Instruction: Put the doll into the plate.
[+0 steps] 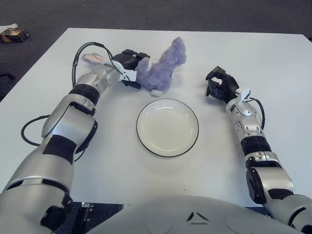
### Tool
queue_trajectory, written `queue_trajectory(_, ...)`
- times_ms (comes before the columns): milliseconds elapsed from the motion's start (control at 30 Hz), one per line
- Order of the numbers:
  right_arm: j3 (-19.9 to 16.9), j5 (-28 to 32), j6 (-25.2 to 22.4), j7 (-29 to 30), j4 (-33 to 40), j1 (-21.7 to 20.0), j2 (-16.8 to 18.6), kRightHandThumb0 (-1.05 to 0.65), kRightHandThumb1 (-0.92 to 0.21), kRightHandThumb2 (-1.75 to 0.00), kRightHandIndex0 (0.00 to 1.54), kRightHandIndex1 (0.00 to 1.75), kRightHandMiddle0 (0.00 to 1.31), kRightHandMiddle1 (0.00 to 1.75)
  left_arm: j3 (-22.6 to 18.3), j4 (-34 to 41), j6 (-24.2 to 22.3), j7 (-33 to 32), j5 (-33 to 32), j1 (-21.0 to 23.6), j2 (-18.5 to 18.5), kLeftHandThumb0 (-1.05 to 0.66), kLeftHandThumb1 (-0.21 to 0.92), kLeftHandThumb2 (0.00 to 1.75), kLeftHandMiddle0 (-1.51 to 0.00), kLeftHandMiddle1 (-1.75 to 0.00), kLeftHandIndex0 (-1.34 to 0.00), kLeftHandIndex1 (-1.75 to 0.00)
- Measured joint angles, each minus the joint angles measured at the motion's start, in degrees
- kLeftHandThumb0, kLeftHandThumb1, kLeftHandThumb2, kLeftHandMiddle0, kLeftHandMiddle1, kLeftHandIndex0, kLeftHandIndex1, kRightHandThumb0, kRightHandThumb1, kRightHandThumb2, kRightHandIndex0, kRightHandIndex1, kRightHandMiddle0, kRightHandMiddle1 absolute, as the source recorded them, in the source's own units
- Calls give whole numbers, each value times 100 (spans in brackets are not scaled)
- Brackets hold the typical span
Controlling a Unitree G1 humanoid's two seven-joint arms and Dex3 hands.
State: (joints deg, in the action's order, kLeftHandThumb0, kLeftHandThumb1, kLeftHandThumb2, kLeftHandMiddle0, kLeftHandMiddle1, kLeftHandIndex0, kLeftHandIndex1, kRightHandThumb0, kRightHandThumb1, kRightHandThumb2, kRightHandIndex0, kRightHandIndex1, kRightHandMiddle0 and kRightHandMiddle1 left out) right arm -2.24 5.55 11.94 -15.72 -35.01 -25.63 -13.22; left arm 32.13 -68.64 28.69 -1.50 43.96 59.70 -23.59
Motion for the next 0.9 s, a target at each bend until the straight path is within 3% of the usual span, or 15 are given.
queue_trajectory(167, -19, 22, -6, -19, 1, 5, 12, -37, -74, -77, 84, 175, 30, 175, 61, -128, -109, -272, -1, -1, 97, -83, 55, 60, -9, -130, 0, -90)
queue_trajectory(300, -29, 45, -6, -41, 1, 8, 28, -37, -74, -77, 84, 175, 30, 175, 85, -185, -138, -438, -5, -6, 127, -50, 29, 102, -7, -160, 0, -147)
queue_trajectory(367, -36, 64, -6, -62, 1, 10, 35, -37, -74, -78, 84, 175, 30, 175, 114, -219, -139, -548, -2, -12, 132, -36, 22, 115, -7, -167, 0, -160)
queue_trajectory(567, -68, 138, -8, -174, -2, 21, 41, -38, -74, -78, 85, 175, 30, 175, 231, -331, -326, -1040, 92, -37, 177, -5, 11, 135, -4, -174, 0, -173)
queue_trajectory(800, -68, 183, -8, -246, -6, 25, 43, -37, -74, -77, 85, 175, 30, 175, 237, -377, -714, -1525, 122, -123, 320, 15, 11, 144, -9, -175, -9, -175)
queue_trajectory(900, -68, 195, -8, -267, -7, 25, 48, -37, -74, -77, 85, 175, 30, 175, 194, -386, -813, -1781, 97, -193, 360, 33, 34, 124, -36, -175, -19, -175)
